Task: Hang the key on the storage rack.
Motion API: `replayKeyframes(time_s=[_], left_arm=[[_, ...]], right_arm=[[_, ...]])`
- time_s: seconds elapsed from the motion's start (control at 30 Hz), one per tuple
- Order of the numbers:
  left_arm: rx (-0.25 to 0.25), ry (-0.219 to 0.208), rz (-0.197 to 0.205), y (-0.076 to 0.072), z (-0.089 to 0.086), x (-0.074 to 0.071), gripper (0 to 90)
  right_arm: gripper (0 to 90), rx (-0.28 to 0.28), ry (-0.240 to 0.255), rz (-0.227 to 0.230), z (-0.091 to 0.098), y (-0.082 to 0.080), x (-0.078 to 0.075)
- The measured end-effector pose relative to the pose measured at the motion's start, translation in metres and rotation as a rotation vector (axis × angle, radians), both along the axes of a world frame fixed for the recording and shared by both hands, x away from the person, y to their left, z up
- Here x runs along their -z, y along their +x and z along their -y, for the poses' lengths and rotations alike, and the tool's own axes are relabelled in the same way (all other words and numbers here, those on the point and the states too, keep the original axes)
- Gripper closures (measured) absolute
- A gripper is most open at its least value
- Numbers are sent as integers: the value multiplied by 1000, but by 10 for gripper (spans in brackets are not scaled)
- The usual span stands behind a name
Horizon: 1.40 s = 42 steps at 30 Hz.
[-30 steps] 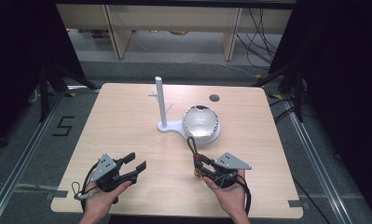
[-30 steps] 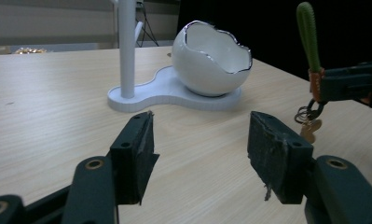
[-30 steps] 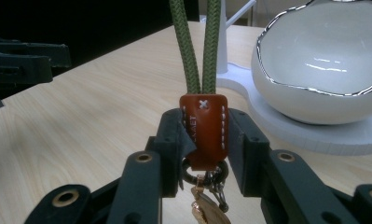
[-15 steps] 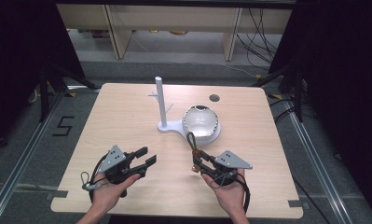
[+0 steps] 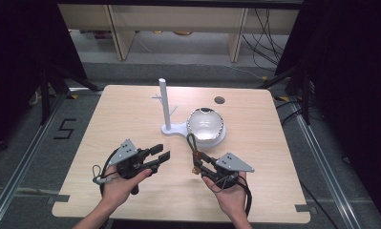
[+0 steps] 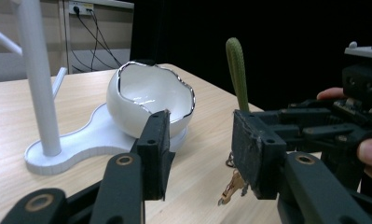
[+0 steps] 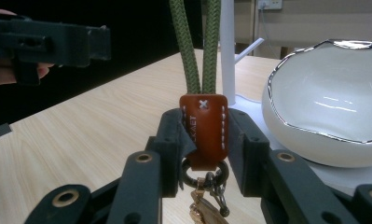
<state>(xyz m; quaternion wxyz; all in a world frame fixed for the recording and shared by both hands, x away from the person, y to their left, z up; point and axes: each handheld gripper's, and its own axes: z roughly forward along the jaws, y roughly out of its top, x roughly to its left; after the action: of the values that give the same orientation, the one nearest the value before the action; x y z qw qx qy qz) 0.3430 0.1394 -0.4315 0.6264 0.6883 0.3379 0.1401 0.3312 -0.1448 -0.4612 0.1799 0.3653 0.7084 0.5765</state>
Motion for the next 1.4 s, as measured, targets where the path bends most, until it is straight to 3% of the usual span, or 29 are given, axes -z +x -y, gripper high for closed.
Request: replayKeyframes(time_s=[0.23, 0.3, 0.43, 0.67, 1.03, 1.1, 1.17, 1.4], left_arm=[[37, -3, -7, 5, 14, -6, 597], [45, -6, -13, 7, 18, -7, 610], [58, -19, -23, 9, 26, -8, 635], [81, -28, -31, 13, 37, -9, 678], [69, -55, -65, 18, 45, -7, 725], [82, -49, -54, 19, 45, -7, 733], [74, -49, -67, 19, 47, -7, 737], [79, -29, -52, 19, 47, -6, 784]], right_arm=[[681, -11, -27, 38, -2, 3, -1], [681, -1, -5, 4, -4, 0, -2], [681, -22, -24, 37, -4, 3, -2], [681, -22, -22, 38, -5, 3, -3], [681, -20, -12, 16, -8, 1, -2], [681, -25, -30, 37, -8, 2, -2], [681, -25, -25, 25, -8, 1, -1], [680, -31, -33, 27, -9, 2, 0]])
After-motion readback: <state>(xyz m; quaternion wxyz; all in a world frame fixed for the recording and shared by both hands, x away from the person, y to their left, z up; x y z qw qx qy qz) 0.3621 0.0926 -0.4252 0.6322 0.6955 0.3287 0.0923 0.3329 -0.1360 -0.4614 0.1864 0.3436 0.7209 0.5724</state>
